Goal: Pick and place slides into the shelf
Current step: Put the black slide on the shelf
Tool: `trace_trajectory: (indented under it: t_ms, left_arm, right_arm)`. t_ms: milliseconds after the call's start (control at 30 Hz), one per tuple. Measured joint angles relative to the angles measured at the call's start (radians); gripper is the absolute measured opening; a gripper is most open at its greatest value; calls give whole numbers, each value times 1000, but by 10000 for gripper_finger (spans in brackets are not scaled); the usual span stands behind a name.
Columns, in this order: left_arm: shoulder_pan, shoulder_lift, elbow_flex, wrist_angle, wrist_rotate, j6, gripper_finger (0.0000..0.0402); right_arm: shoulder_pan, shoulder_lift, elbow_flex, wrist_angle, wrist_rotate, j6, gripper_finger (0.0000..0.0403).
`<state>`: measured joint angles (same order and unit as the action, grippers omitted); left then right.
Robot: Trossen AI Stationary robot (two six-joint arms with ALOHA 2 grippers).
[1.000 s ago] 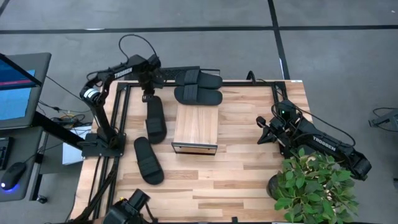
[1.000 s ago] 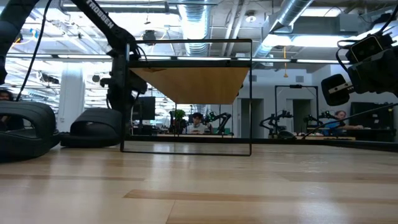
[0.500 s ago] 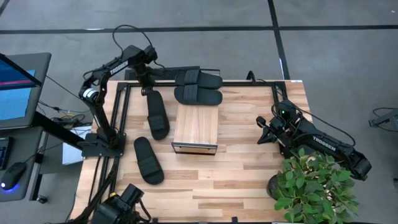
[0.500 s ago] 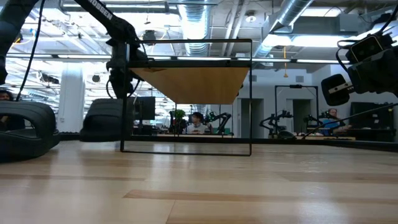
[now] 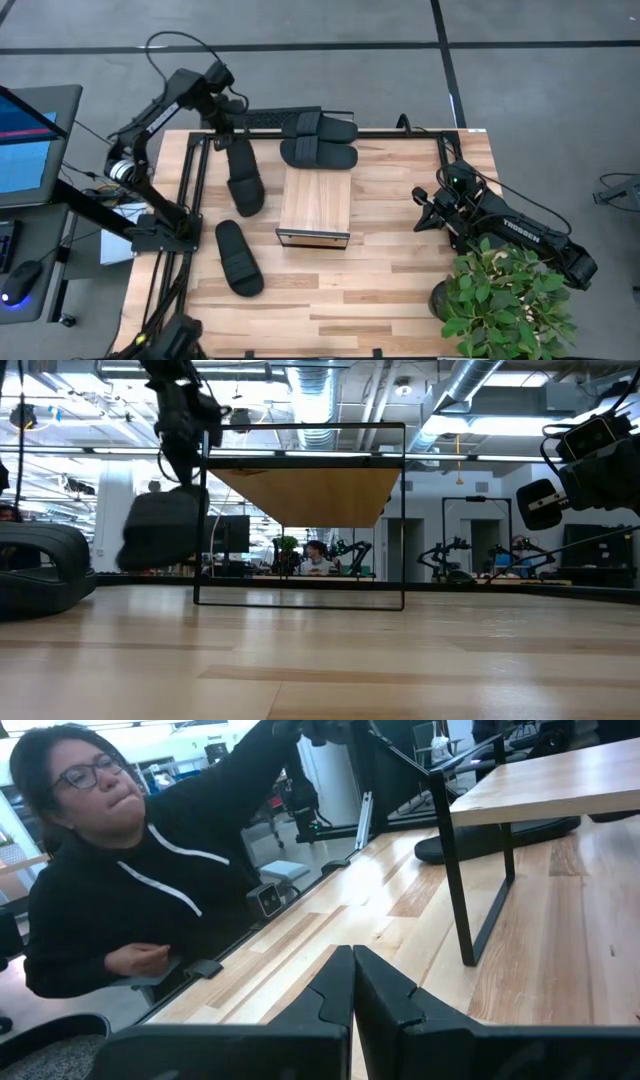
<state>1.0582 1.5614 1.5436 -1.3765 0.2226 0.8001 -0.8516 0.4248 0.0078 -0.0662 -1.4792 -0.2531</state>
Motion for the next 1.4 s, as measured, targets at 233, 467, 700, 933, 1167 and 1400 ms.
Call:
trace_trajectory:
  t_ms: [233, 467, 700, 933, 1167, 1400]
  left_arm:
    - [-4, -112, 0, -82, -64, -29, 0]
    - [-6, -258, 0, -85, -54, -35, 0]
    - [-6, -416, 0, -31, 80, -89, 0]
    - [-6, -573, -21, 116, 149, -221, 0]
    - [-6, -730, -160, 364, 142, -458, 0]
    - [-6, -860, -383, 645, 127, -675, 0]
  right_arm:
    - [0, 0, 0, 0, 0, 0, 0]
    - [0, 0, 0, 0, 0, 0, 0]
    - [0, 0, 0, 0, 0, 0, 0]
    - [0, 0, 0, 0, 0, 0, 0]
    - [0, 0, 0, 0, 0, 0, 0]
    - [0, 0, 0, 0, 0, 0, 0]
